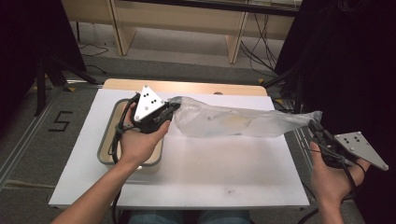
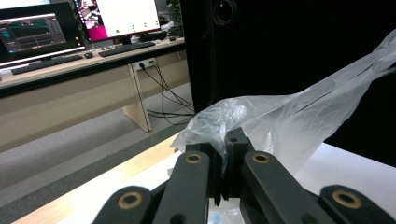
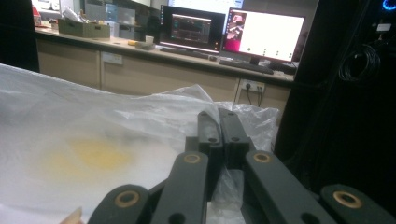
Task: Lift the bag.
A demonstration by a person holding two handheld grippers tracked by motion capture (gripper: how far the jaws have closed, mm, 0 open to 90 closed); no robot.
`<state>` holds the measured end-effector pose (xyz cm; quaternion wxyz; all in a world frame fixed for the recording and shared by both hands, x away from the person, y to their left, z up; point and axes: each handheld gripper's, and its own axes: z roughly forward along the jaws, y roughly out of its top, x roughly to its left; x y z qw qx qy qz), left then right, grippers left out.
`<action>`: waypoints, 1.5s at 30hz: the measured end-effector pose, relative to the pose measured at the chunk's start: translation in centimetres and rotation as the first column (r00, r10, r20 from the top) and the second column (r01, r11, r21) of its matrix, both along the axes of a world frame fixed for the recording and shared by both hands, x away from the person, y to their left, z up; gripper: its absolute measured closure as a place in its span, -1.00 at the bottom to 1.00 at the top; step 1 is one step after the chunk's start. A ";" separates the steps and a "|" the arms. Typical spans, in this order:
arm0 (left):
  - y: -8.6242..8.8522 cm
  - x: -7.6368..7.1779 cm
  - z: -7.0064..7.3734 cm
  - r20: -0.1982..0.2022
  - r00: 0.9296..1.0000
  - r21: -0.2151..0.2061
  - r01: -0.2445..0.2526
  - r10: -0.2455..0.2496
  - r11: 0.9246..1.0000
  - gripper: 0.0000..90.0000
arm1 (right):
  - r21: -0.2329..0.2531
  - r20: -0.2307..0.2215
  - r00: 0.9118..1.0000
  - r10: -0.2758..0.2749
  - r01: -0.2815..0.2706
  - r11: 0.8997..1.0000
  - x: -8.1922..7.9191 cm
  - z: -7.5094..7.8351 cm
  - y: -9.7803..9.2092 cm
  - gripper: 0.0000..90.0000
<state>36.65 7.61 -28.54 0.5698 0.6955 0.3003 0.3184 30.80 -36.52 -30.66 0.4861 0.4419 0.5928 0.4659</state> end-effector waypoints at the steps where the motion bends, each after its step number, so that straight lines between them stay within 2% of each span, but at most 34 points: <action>1: 0.0 0.0 0.1 0.000 1.000 -0.001 -0.001 0.001 1.000 0.99 | -0.001 0.004 1.000 0.001 -0.001 1.000 0.1 0.2 0.0 0.99; 10: 0.0 1.5 0.7 0.002 1.000 0.005 -0.022 0.022 1.000 0.99 | 0.005 0.020 1.000 0.001 -0.001 1.000 1.3 0.8 0.4 0.99; 16: 0.0 2.5 0.5 0.005 0.999 0.009 -0.040 0.040 0.999 0.99 | 0.014 0.016 1.000 -0.001 0.001 1.000 2.4 0.8 0.5 0.99; 26: -0.4 3.8 0.3 0.004 0.997 0.006 -0.071 0.071 0.997 0.99 | 0.029 -0.003 1.000 -0.005 0.005 1.000 3.3 0.1 0.5 0.99; 36: -0.6 5.9 -0.6 -0.022 0.993 0.028 -0.116 0.116 0.993 0.99 | 0.029 -0.020 1.000 0.007 -0.007 1.000 4.5 -0.6 1.1 0.99; 39: -0.6 7.0 -1.0 -0.042 0.990 0.046 -0.134 0.136 0.990 0.99 | 0.034 -0.044 0.999 0.017 -0.016 0.999 5.3 -1.1 1.6 0.99; 45: -0.9 8.3 -1.9 -0.076 0.985 0.060 -0.150 0.154 0.987 0.99 | 0.049 -0.083 0.996 0.026 -0.022 0.999 6.6 -2.2 2.2 0.99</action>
